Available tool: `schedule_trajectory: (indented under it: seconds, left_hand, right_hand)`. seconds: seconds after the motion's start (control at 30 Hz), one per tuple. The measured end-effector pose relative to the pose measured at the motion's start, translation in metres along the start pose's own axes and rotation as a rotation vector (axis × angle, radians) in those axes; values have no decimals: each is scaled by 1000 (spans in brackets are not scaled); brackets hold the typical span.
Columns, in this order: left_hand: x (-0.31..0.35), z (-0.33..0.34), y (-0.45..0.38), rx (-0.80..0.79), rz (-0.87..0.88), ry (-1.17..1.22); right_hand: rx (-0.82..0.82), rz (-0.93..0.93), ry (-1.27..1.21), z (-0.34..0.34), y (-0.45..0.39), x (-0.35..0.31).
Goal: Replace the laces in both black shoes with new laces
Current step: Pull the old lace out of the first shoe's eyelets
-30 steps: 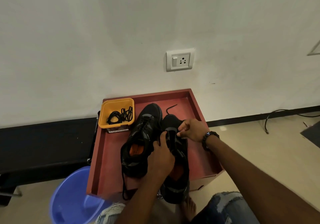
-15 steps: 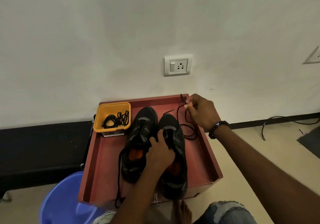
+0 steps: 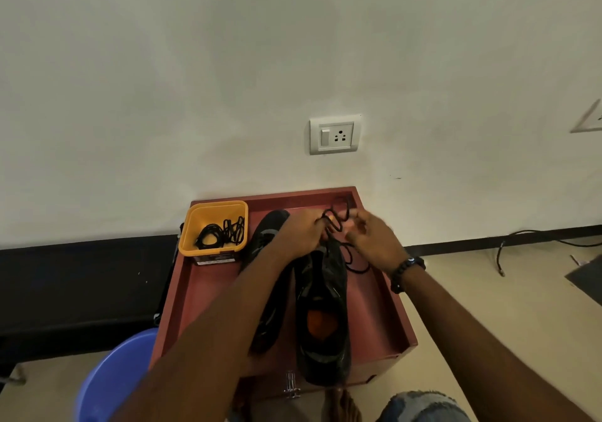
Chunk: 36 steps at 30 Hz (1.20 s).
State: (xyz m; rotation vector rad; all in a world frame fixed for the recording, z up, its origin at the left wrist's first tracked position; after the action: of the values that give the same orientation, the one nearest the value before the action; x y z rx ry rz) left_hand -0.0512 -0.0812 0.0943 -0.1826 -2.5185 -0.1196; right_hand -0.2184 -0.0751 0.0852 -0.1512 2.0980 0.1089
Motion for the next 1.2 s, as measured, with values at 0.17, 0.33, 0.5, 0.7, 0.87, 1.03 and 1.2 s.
schedule_trajectory:
  seconds: [0.17,0.33,0.5,0.7,0.87,1.03,1.2]
  left_hand:
    - [16,-12,3,40,35,228]
    - [12,-8,14,8,-15,643]
    - [-25,10,31,74,-179,575]
    - [-50,63,52,-56,-218,368]
    - [-47,68,49,55,-169,281]
    - [-33,55,47,176,-149,407]
    - [2,21,36,35,-50,886]
  right_hand:
    - [-219,24,191,48,11,50]
    - [-33,30,147,54,14,58]
    - [-31,30,68,50,11,52]
    - [-33,144,-236,36,-10,43]
    - [50,157,-595,14,-14,-1]
    - [36,23,-522,-12,-20,-53]
    - [-219,-159,140,-5,-20,-52]
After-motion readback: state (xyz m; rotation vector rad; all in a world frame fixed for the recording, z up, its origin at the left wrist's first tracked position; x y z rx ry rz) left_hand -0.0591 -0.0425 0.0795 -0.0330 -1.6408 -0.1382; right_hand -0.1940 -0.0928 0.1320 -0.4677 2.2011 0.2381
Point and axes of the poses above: each hand's wrist, its own y-axis away from the middle knuckle, its own z-axis out of the palm, x = y × z, the point moved 1 cm from there along -y, towards the middle knuckle, and after that the axes turned 6 degrees about -y, right-handed, at the moved point
